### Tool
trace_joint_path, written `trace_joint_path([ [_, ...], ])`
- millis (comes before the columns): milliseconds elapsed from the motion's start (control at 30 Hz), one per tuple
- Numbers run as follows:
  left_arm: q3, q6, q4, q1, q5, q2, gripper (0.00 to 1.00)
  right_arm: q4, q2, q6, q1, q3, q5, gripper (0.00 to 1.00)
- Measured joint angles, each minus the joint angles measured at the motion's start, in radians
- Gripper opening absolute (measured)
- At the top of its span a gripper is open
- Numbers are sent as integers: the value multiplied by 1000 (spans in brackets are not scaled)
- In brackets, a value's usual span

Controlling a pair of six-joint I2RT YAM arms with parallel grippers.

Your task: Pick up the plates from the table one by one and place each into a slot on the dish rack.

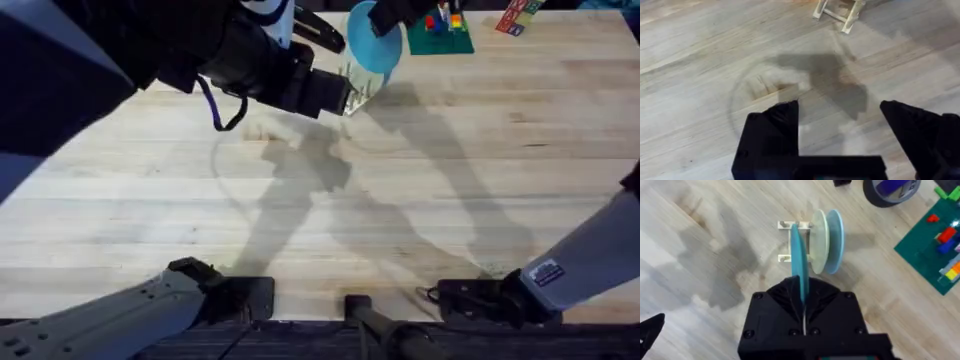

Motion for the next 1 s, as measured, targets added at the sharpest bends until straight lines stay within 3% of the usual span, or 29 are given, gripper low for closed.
trace_joint_path([
  [1000, 0, 0, 0, 0, -2, 0, 995, 71, 137, -27, -14, 2, -9, 29],
])
